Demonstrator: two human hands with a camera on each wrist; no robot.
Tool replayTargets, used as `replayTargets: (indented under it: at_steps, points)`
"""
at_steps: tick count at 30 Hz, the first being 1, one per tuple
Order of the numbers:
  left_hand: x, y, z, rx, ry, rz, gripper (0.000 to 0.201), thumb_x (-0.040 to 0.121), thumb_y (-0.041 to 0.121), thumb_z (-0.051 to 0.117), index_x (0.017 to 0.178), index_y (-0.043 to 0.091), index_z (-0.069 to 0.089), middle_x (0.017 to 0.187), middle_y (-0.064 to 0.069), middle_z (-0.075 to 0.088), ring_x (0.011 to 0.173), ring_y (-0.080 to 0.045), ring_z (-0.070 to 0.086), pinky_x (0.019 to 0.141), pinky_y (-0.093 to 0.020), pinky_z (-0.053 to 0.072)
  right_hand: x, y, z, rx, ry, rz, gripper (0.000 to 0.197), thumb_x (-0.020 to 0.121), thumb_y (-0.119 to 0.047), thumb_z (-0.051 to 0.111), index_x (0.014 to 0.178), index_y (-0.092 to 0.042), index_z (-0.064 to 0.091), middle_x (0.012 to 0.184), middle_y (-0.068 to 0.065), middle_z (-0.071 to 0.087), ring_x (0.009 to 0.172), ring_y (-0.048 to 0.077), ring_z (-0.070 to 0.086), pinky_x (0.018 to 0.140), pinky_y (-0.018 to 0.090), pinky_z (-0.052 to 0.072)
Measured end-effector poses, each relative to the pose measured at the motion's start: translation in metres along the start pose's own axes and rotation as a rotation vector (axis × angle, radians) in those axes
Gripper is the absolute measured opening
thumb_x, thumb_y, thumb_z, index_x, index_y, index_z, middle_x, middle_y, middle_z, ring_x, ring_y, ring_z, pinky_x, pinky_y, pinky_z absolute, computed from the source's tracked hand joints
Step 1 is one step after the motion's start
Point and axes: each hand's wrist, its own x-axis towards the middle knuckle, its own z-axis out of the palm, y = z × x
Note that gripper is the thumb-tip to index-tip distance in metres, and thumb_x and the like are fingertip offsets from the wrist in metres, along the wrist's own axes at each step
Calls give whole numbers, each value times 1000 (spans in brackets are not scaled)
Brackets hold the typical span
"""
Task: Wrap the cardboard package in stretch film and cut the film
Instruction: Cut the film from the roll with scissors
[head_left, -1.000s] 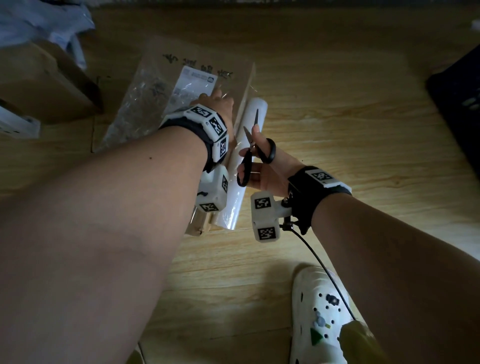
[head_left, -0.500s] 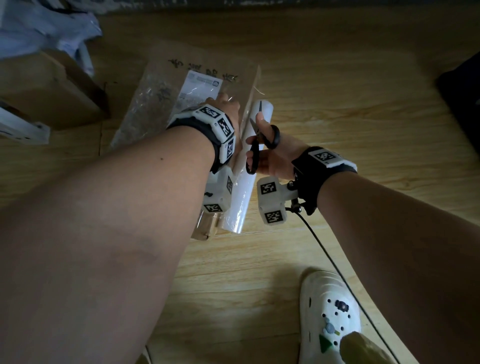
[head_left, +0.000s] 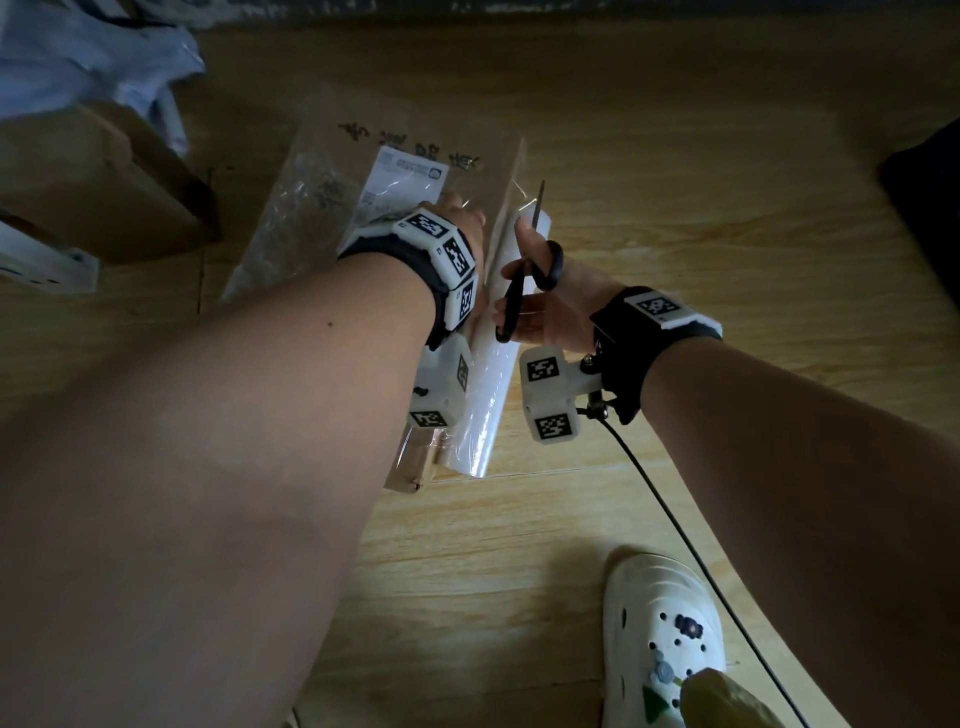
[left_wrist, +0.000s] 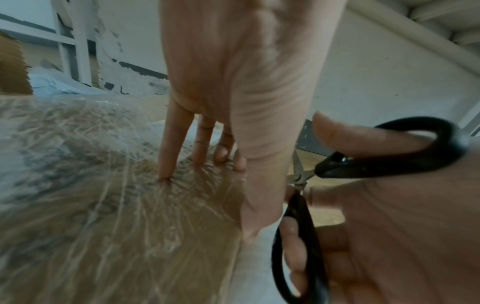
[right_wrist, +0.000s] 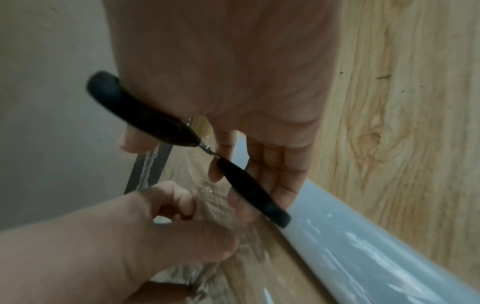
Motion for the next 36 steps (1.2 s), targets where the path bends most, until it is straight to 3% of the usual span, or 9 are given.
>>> replayTargets:
  at_steps: [5, 9, 12, 15, 19, 25, 29, 32, 36]
  points:
    - [1, -2, -4, -10, -6, 28, 55, 71, 33, 71, 118, 15, 48, 129, -9, 43, 113, -38, 51, 87, -55, 47, 9, -6, -3, 104, 39, -35, 49, 88, -56, 57, 100, -10, 49, 68, 8, 53, 54, 19, 56, 61, 33, 54]
    - [5, -1, 3, -5, 22, 26, 65, 75, 35, 72, 129, 13, 45, 137, -11, 41, 121, -35, 48, 94, -46, 44, 19, -13, -5, 188, 123, -84, 35, 89, -41, 63, 87, -9, 52, 72, 2, 50, 44, 13, 52, 47, 22, 52]
    - [7, -1, 3, -20, 43, 45, 54, 81, 31, 68, 127, 11, 47, 138, -12, 41, 120, -35, 49, 92, -45, 44, 22, -13, -4, 213, 164, -114, 30, 89, -34, 65, 82, -8, 52, 64, 0, 52, 38, 9, 50, 42, 18, 48]
    - [8, -3, 2, -30, 28, 37, 47, 78, 30, 69, 117, 13, 50, 129, -10, 46, 112, -36, 54, 83, -43, 45, 21, -12, -5, 219, 152, -151, 31, 89, -33, 66, 79, -6, 53, 58, 0, 52, 40, 7, 49, 42, 17, 47]
    - [3, -2, 1, -38, -6, 28, 58, 64, 36, 75, 111, 16, 48, 124, -8, 45, 109, -35, 53, 84, -48, 49, 20, -11, -8, 153, 169, -205, 32, 90, -35, 64, 80, -7, 55, 53, 0, 53, 39, 7, 50, 43, 17, 47]
    - [0, -4, 2, -39, 2, 51, 54, 72, 31, 74, 115, 14, 47, 128, -8, 41, 119, -34, 45, 84, -47, 44, 17, -14, 2, 148, 210, -189, 31, 91, -34, 64, 77, -7, 55, 61, 2, 54, 40, 8, 53, 42, 18, 46]
    - [-2, -2, 1, -11, -18, 48, 57, 77, 32, 73, 123, 13, 46, 134, -8, 39, 123, -33, 42, 90, -46, 43, 13, -17, 3, 161, 122, -108, 37, 91, -43, 59, 84, -7, 53, 82, 12, 62, 62, 19, 62, 44, 23, 53]
    - [0, -3, 4, -4, -4, 61, 47, 79, 32, 70, 118, 14, 51, 134, -9, 45, 118, -32, 47, 79, -42, 44, 11, -24, -1, 86, 63, -93, 51, 89, -57, 51, 90, -7, 52, 93, 23, 68, 76, 29, 69, 60, 34, 61]
    - [0, -4, 4, -45, -7, 38, 51, 77, 29, 71, 119, 17, 46, 135, -6, 39, 121, -34, 43, 88, -49, 44, 19, -20, -3, -52, 192, -125, 41, 88, -53, 58, 76, -14, 56, 68, 4, 66, 58, 14, 62, 52, 24, 55]
